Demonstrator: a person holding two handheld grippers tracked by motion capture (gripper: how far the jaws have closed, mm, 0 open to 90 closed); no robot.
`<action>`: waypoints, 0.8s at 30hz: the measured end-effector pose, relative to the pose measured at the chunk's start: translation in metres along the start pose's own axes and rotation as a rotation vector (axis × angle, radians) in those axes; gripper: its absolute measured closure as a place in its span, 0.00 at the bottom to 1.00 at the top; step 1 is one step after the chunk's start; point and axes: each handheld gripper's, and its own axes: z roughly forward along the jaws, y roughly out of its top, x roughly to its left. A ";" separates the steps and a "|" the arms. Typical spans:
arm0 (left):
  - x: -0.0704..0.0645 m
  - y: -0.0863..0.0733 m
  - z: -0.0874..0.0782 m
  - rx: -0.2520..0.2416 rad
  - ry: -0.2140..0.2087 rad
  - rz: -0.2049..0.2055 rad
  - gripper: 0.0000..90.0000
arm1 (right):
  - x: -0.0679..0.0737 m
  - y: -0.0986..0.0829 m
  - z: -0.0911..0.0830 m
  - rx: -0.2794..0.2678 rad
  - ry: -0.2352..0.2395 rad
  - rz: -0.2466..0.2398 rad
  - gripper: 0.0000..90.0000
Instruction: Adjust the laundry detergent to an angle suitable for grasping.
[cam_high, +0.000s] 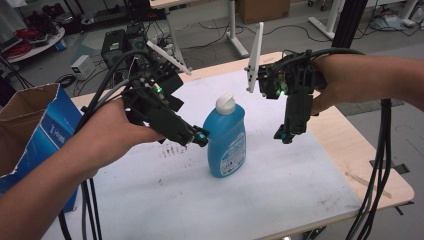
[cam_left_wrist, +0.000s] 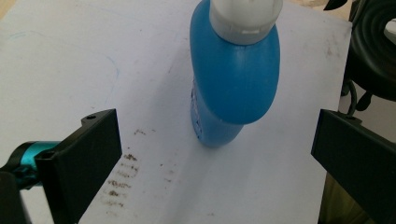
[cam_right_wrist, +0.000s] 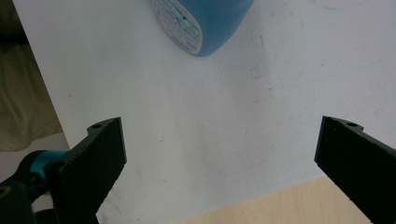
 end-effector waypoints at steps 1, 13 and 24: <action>-0.001 0.001 0.001 0.002 0.001 0.007 0.02 | 0.000 0.000 0.000 0.001 -0.001 0.000 0.01; -0.010 0.012 0.019 0.002 -0.020 0.035 0.02 | -0.001 -0.001 0.002 -0.003 0.003 0.007 0.01; -0.014 0.020 0.034 0.018 -0.008 0.033 0.02 | -0.003 -0.003 0.004 -0.011 0.003 0.009 0.01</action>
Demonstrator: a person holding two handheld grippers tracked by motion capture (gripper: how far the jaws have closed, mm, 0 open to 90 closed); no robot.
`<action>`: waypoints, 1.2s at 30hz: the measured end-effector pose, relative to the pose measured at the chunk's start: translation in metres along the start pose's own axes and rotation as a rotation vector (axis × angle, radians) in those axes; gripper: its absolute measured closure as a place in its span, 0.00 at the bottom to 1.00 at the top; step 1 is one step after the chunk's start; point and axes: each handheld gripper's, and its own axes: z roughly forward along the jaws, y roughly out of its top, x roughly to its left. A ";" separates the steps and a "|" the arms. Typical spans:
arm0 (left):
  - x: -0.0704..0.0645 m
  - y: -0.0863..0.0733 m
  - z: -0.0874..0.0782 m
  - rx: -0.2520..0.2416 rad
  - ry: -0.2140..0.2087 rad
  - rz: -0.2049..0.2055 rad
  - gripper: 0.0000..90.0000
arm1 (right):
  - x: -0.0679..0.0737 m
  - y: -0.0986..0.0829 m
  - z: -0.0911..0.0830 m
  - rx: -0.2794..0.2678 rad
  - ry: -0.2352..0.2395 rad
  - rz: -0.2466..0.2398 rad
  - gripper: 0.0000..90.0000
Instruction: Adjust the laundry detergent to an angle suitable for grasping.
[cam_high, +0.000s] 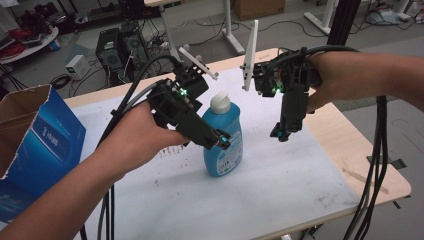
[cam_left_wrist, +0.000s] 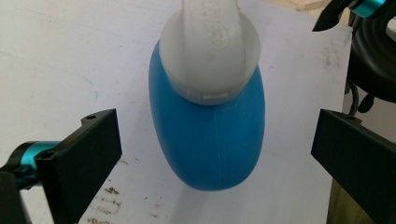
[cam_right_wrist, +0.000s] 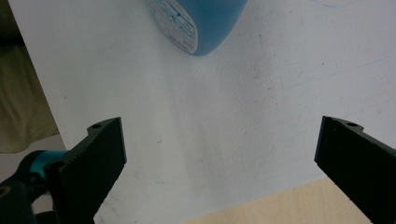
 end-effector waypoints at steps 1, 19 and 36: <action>0.000 0.001 0.001 0.001 0.006 0.003 0.02 | 0.000 0.000 0.000 -0.001 0.000 0.000 0.01; -0.002 0.004 0.022 0.011 0.047 0.008 0.02 | -0.003 -0.003 0.004 -0.003 0.005 0.006 0.01; -0.002 0.003 0.024 -0.004 0.047 0.021 0.14 | -0.003 -0.005 0.004 -0.007 0.007 0.014 0.01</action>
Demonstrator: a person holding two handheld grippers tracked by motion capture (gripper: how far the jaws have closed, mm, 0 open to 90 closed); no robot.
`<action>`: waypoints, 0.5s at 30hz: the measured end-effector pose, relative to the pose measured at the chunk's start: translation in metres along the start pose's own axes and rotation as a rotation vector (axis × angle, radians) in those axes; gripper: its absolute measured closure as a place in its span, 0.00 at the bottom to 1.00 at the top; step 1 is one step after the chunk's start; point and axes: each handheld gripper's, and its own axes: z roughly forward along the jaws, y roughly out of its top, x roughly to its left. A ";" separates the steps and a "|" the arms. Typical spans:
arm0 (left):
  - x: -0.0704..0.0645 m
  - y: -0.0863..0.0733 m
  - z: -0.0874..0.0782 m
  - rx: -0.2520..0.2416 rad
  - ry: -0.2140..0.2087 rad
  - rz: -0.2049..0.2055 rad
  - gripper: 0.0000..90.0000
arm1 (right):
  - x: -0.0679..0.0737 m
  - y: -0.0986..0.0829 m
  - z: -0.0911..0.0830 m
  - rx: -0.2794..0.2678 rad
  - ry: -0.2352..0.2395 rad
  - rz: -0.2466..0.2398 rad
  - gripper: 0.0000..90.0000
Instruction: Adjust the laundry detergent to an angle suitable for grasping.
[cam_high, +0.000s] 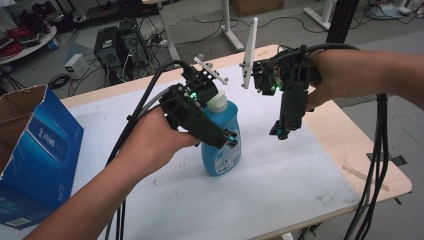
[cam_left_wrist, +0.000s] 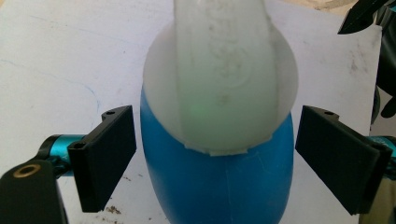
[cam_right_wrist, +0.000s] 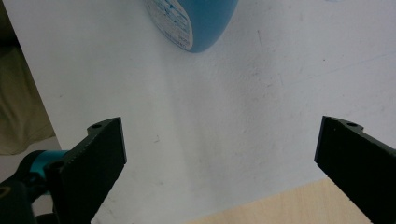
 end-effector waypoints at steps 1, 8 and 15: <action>0.000 0.000 0.001 0.001 0.001 0.000 0.14 | 0.000 0.000 0.000 0.000 0.001 0.000 0.01; -0.001 0.001 0.002 0.002 0.032 0.013 0.22 | -0.001 0.000 0.000 0.000 -0.001 -0.002 0.01; -0.003 0.001 0.006 0.019 0.052 0.026 0.28 | -0.001 0.001 0.001 -0.003 0.001 -0.002 0.01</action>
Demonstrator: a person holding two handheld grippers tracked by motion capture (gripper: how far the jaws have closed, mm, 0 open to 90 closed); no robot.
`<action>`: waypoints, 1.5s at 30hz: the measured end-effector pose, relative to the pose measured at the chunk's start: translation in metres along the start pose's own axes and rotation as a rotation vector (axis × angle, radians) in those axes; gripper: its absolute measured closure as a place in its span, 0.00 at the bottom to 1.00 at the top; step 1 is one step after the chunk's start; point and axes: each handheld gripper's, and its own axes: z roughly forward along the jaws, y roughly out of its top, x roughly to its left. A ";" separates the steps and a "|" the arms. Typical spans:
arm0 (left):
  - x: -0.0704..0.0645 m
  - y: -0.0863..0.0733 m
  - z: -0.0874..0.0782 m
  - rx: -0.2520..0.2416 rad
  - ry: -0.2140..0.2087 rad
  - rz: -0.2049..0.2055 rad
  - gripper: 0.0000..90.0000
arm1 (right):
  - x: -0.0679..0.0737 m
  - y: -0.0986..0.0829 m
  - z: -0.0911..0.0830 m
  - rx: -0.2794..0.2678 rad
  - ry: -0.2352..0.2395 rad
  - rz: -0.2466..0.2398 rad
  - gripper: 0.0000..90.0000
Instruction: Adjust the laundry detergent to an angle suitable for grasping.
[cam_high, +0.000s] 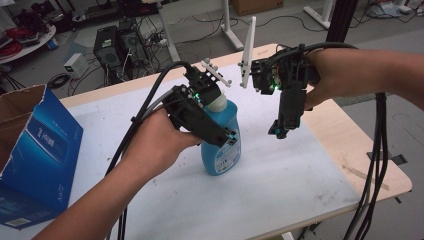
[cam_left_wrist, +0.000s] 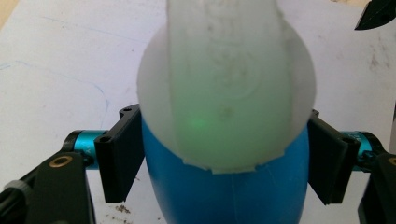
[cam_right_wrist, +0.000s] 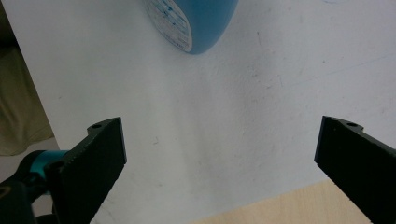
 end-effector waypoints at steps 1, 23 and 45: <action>0.000 0.000 0.000 0.000 0.001 -0.001 0.29 | 0.000 0.000 0.000 -0.001 0.002 0.001 0.01; 0.000 -0.002 -0.001 -0.022 -0.014 -0.024 0.42 | -0.001 0.000 0.003 0.004 0.007 0.005 0.01; 0.027 -0.017 -0.050 -0.039 -0.087 0.064 0.42 | 0.000 0.005 0.002 0.006 0.005 0.001 0.01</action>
